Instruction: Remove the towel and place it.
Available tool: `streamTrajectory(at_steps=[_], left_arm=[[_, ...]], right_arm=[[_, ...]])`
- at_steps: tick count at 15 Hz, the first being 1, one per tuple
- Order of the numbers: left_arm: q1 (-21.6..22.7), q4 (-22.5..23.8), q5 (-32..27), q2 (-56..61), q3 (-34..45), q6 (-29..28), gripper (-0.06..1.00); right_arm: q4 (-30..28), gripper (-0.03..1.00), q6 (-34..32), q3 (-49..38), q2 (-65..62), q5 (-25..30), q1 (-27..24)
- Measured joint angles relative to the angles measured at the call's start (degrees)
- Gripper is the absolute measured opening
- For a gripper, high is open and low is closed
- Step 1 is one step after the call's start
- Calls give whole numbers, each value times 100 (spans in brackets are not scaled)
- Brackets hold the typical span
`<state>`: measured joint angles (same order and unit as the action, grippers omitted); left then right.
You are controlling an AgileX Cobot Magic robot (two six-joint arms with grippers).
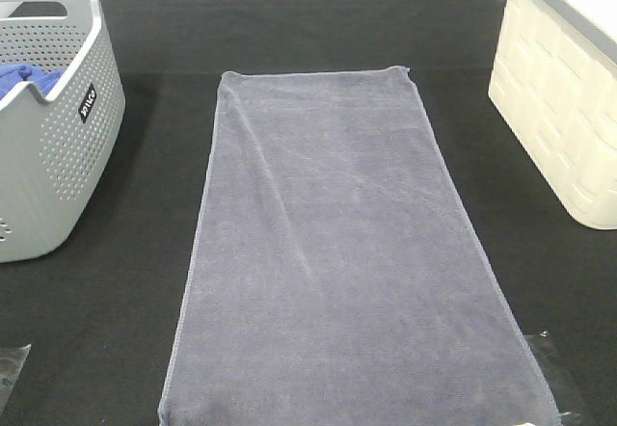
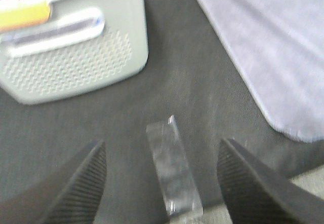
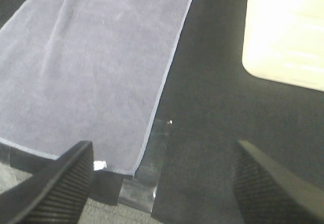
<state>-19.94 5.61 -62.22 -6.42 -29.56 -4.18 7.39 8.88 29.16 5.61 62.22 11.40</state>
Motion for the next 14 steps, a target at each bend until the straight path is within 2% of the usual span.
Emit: streamTrajectory(at_steps=[3, 14], left_arm=[[0, -132, 178, 0, 103, 298, 62], [46, -160, 201, 6, 115, 327, 62]], right_arm=[[0, 71, 17, 0, 0, -57, 0], [11, 71, 46, 0, 0, -74, -92]])
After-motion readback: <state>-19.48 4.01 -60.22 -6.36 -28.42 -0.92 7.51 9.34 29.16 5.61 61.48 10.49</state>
